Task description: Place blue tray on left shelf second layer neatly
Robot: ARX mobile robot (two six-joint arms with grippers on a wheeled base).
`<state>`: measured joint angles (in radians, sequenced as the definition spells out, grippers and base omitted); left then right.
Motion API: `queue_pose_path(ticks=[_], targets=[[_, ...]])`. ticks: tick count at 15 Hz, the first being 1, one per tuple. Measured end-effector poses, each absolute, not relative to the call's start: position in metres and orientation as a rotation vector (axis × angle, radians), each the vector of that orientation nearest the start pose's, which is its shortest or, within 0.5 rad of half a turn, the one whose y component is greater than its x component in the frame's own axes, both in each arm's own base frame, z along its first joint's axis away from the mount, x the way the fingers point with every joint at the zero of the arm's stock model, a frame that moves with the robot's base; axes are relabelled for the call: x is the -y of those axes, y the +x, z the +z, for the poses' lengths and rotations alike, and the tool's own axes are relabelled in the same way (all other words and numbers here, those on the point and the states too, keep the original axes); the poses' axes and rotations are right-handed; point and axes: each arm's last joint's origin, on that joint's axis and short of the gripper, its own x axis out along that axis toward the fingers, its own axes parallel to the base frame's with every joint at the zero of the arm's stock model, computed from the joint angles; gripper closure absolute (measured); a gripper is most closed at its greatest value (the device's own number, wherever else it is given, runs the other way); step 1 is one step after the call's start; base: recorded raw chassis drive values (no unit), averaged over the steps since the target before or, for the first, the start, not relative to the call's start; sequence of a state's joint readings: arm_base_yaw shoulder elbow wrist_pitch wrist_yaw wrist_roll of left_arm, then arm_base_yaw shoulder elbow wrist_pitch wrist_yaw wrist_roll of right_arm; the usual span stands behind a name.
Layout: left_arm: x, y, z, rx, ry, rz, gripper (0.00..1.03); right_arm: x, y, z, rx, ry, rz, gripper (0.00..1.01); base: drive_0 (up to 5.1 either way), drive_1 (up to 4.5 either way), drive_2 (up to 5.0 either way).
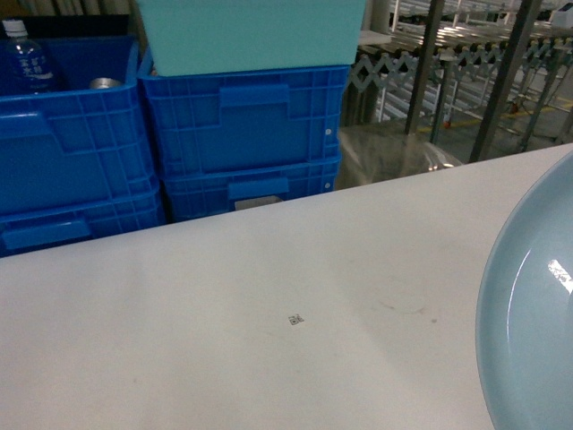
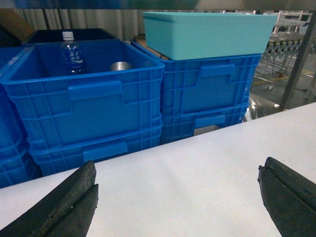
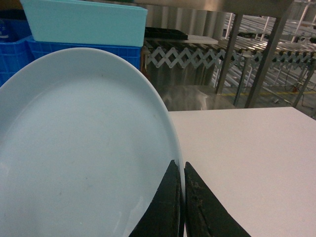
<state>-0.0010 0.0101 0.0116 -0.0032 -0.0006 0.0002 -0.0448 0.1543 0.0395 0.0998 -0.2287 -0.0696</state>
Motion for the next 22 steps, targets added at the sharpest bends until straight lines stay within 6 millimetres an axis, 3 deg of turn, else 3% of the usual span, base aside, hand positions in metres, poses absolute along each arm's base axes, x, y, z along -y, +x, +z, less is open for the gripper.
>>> queue_pose_path(ticks=[6,22], targets=[[0.0001,0.0976,0.1664,-0.002,0.0,0.0,0.05,-0.0018,0.1055,0.1742,-0.009,-0.068,0.184,0.99,0.0,0.0,0.0],[0.0001,0.0976,0.1663,-0.002,0.0,0.0,0.05,-0.0018,0.1055,0.1742,-0.008,-0.069,0.184,0.99,-1.5,-1.53,-1.5]])
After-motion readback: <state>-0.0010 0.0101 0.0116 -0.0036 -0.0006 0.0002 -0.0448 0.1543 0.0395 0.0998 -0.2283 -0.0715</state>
